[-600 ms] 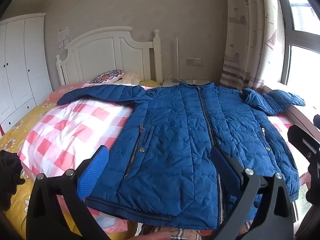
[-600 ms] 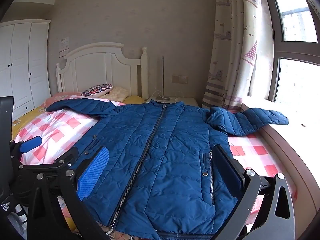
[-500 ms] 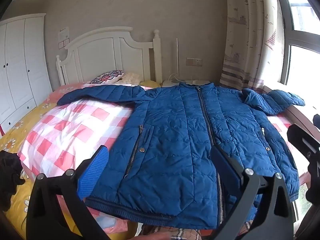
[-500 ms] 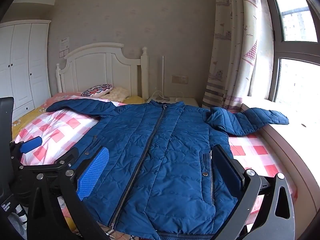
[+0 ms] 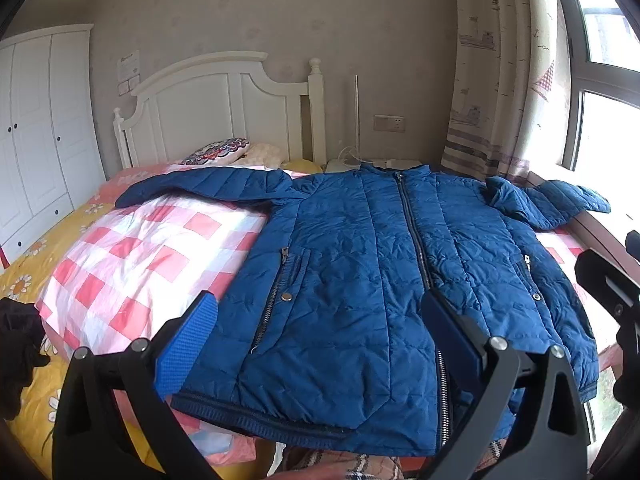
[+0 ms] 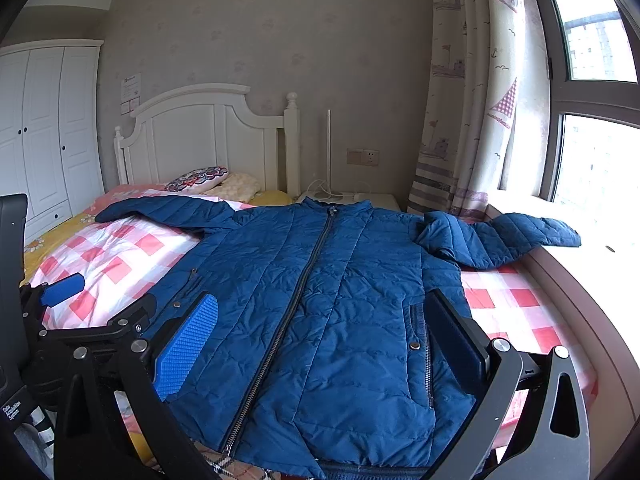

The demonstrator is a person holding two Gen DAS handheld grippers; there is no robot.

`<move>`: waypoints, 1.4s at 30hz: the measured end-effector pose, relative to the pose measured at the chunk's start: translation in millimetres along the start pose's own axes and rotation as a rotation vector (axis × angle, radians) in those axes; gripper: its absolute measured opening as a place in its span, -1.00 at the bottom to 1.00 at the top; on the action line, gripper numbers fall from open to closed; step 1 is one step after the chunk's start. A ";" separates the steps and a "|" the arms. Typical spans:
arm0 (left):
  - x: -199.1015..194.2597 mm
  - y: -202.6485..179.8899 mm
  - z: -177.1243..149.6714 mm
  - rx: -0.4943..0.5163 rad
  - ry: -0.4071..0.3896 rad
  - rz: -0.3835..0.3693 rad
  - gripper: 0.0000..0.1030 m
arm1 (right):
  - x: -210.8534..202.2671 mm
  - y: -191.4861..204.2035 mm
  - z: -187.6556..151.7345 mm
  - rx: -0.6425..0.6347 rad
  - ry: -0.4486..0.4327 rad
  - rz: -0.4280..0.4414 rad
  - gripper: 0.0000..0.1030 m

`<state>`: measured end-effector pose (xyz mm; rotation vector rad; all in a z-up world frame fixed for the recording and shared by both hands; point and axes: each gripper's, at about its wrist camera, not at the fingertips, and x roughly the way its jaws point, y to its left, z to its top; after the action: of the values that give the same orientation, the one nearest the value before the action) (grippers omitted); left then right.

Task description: Fold large clothes

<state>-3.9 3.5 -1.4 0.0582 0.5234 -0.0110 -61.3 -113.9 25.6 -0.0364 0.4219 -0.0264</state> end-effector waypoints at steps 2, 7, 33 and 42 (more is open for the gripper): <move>-1.6 -0.2 -0.8 -0.002 0.001 0.001 0.96 | 0.3 0.7 -0.4 -0.001 0.001 0.002 0.91; 1.1 1.5 0.3 -0.005 0.006 -0.001 0.96 | 0.6 1.6 -2.0 -0.001 0.000 0.002 0.91; 1.6 5.0 -1.3 -0.014 0.010 0.000 0.96 | 2.1 3.2 -6.3 0.004 0.008 0.014 0.91; 1.8 5.0 -0.9 -0.014 0.010 0.000 0.96 | 2.4 3.2 -6.6 0.008 0.008 0.016 0.91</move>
<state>-2.7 8.5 -2.8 0.0450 0.5336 -0.0067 -61.7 -111.0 18.5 -0.0254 0.4298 -0.0129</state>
